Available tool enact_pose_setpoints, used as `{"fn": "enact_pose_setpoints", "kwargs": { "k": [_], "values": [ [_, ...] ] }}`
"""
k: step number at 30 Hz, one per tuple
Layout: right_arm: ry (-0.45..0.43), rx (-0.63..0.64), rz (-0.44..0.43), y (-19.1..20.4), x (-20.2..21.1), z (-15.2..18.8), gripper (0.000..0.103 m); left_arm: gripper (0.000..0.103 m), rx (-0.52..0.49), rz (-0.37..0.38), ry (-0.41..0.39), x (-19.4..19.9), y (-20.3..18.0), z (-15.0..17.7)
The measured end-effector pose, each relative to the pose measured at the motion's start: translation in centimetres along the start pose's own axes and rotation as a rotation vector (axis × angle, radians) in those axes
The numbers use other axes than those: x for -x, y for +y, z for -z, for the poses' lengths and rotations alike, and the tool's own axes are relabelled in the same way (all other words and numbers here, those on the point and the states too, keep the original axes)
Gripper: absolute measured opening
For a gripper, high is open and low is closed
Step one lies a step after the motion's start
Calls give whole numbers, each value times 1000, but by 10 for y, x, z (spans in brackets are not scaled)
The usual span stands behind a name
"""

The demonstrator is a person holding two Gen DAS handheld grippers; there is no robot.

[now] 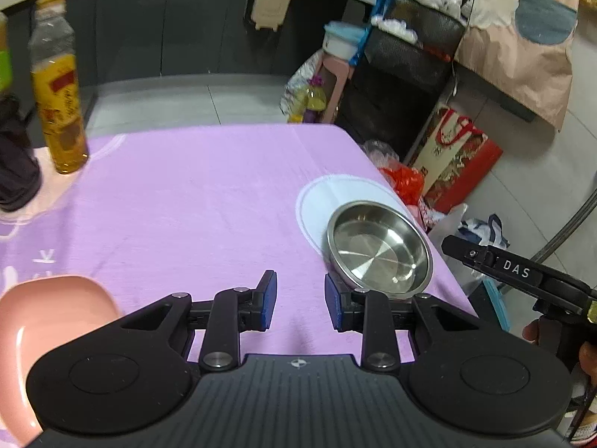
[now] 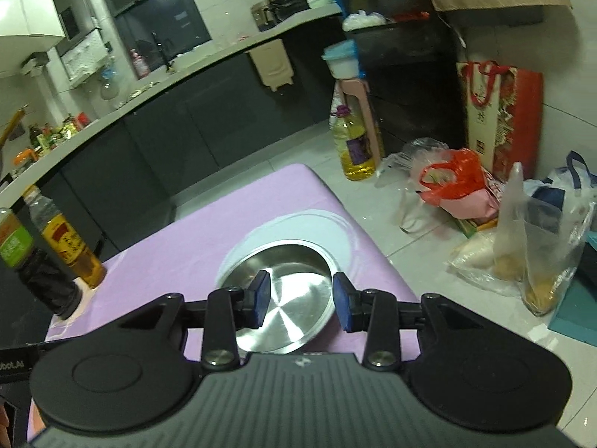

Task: Organize plates and bowls
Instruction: 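Move both grippers toward the steel bowl's rim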

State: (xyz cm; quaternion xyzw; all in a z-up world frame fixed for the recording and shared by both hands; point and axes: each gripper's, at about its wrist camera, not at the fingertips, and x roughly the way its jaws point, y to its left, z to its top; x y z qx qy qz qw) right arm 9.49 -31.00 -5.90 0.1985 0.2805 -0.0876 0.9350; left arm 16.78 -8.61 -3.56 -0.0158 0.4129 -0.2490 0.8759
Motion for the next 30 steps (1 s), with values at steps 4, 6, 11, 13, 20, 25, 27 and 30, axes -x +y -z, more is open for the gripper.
{"fn": "enact_pose_setpoints", "kwargs": {
  "k": [4,6,11,13,20,25,27,30],
  "values": [
    [18,-19,1,-8,-6,0,35,26,-12,-2,28,-17,-8,-4],
    [30,-26,-2,-12,-8,0,35,26,-8,7,38,-25,-11,-7],
    [64,-38,-10,-16,-14,2,35,26,-9,25,48,-42,-20,-10],
    [78,-41,-14,-17,-16,2,35,26,-15,21,55,-50,-24,-11],
    [125,-56,-24,-21,-24,4,35,26,-24,1,94,-73,-31,-15],
    [134,-74,-14,-24,-27,5,35,26,-13,-9,114,-86,-32,-17],
    [142,-80,-12,-25,-29,5,35,26,-6,-19,122,-90,-32,-18],
    [146,-95,-16,-27,-30,5,35,26,0,-25,126,-93,-32,-20]
  ]
}}
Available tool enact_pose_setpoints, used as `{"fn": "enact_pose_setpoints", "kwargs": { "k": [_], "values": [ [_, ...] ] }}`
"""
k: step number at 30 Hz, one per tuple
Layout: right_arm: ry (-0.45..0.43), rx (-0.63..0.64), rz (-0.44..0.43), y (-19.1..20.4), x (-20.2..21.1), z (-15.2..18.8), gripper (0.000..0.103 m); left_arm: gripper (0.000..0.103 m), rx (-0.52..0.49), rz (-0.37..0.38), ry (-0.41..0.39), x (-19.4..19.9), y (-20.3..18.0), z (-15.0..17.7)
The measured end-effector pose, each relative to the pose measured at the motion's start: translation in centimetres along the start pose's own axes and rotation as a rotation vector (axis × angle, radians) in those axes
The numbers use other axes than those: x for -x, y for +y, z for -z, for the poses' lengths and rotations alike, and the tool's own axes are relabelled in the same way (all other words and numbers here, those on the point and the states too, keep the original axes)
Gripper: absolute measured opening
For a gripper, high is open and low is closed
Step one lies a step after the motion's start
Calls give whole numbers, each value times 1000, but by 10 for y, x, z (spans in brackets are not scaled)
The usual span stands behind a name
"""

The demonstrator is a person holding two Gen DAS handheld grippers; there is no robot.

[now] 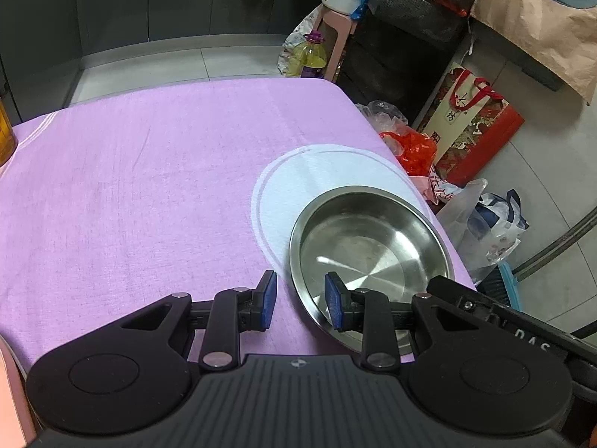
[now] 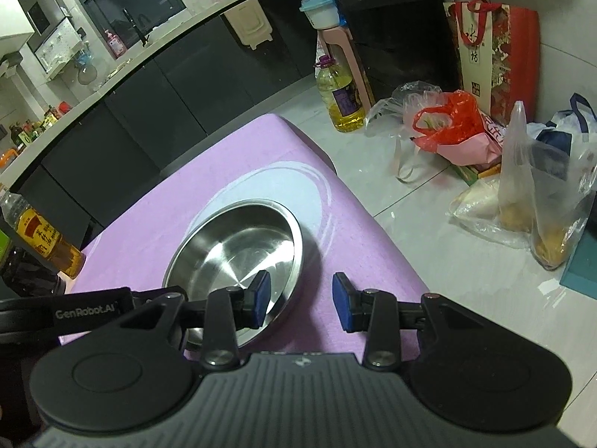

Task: Organize plates and bowls
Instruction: 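Move both grippers toward the steel bowl's rim, then close both grippers on the steel bowl's rim, then lift the steel bowl with both grippers and carry it over the pink bowl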

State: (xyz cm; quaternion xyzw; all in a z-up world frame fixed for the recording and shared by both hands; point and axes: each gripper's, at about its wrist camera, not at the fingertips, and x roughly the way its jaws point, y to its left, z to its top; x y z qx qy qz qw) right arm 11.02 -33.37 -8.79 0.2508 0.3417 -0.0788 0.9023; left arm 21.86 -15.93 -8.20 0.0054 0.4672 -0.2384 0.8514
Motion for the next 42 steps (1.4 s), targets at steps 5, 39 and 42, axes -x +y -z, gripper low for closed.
{"fn": "enact_pose_setpoints", "kwargs": {
  "k": [5,39,42],
  "values": [
    [-5,1,2,0,-1,-1,35,26,2,-4,15,-6,-1,-2],
    [-8,139,-122,26,11,9,13,17,-98,-66,-108,54,-5,26],
    [-5,162,-144,35,16,11,13,17,-94,-75,-144,68,3,34]
  ]
}}
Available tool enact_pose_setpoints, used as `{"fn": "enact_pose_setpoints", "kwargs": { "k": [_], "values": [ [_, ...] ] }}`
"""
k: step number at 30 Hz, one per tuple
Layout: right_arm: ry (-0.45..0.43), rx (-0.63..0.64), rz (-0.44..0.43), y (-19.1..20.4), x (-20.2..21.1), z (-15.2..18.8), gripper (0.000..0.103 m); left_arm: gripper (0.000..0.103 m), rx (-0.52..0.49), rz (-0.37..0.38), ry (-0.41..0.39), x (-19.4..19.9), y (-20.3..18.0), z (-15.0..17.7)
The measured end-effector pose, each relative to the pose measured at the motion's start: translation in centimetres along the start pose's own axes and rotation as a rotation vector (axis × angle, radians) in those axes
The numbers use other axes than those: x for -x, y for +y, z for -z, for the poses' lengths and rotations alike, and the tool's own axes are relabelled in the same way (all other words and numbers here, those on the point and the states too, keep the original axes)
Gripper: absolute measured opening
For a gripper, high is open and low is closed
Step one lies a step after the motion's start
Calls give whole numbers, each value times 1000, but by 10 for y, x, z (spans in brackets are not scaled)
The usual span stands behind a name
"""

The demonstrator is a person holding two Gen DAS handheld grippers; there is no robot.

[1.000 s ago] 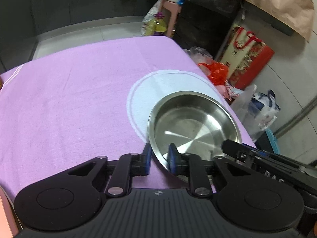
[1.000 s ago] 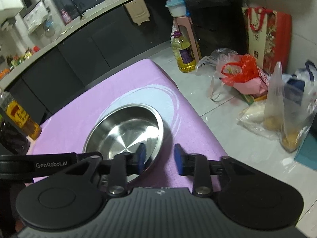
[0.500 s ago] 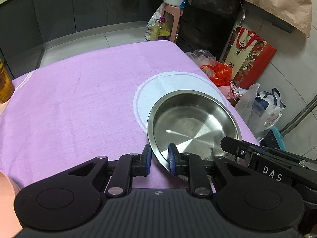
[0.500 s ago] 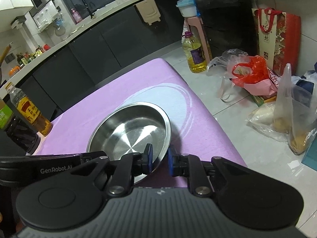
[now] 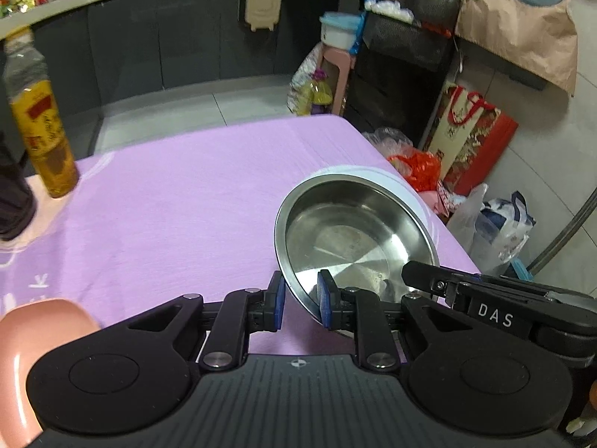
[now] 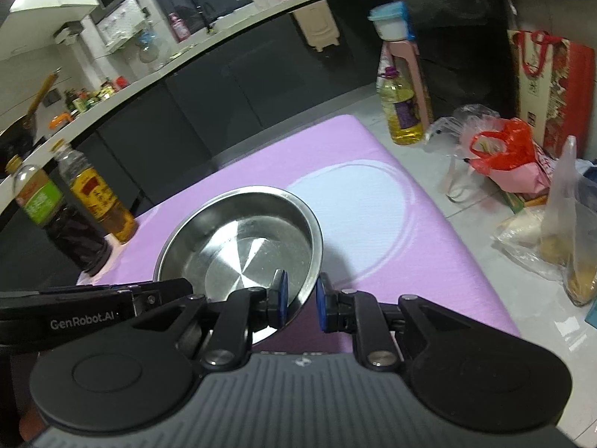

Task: Organize plates and bowls
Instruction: 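Lift the steel bowl with both grippers and carry it over the pink bowl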

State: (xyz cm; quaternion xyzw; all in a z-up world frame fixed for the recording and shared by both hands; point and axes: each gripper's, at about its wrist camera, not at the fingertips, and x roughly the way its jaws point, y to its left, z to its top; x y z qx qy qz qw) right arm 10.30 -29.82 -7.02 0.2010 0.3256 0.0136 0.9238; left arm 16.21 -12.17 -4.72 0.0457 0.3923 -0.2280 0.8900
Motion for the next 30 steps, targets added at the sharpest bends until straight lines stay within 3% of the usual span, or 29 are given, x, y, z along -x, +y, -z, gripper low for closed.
{"fn": "enact_pose_setpoints", "kwargs": {
  "k": [6,30],
  "values": [
    [-2,55,-21,20,5,0,13,17,3,-30,-57,26,13,7],
    [36,250,-114,106,6,20,14,18,156,-61,-139,93,95,52]
  ]
}}
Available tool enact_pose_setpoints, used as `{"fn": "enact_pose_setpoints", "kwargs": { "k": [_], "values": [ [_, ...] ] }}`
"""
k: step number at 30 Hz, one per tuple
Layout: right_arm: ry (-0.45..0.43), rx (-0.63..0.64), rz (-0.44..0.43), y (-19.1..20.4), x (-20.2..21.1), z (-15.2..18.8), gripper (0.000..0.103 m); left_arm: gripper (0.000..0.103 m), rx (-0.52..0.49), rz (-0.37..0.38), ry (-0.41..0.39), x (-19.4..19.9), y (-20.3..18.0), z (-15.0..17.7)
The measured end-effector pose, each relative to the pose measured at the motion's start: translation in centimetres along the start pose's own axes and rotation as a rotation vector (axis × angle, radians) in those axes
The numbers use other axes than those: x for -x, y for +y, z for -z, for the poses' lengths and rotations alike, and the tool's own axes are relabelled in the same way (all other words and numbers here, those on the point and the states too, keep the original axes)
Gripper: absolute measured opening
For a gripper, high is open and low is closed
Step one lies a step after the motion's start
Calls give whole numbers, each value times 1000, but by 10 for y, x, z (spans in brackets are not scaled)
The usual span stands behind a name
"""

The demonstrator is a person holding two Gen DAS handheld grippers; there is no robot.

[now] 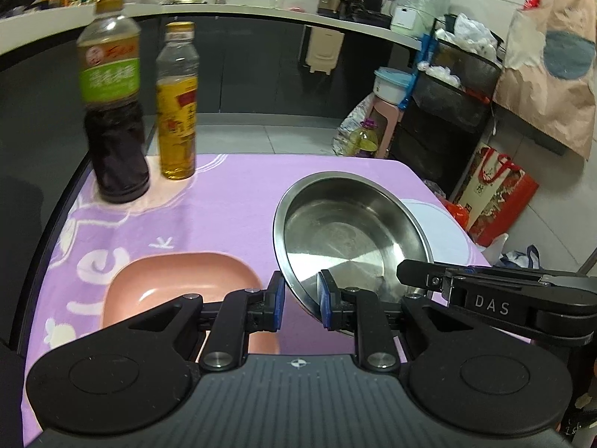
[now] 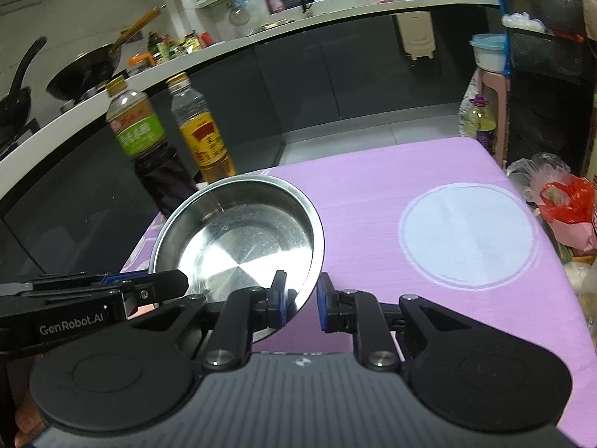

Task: Organize plates and bowls
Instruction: 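Lift the steel bowl with both grippers and carry it over the pink bowl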

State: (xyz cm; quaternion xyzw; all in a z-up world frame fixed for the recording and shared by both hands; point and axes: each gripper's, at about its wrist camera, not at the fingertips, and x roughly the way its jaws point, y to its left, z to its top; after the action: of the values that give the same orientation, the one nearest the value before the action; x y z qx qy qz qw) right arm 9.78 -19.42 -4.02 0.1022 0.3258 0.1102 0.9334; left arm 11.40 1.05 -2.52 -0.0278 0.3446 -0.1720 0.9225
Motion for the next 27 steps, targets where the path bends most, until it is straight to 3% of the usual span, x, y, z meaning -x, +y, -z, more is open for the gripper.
{"fn": "enact_pose_setpoints", "kwargs": {
  "k": [27],
  "values": [
    [106,147,-44,77,-33,12,14,18,132,-59,7,24,80,31]
  ]
}}
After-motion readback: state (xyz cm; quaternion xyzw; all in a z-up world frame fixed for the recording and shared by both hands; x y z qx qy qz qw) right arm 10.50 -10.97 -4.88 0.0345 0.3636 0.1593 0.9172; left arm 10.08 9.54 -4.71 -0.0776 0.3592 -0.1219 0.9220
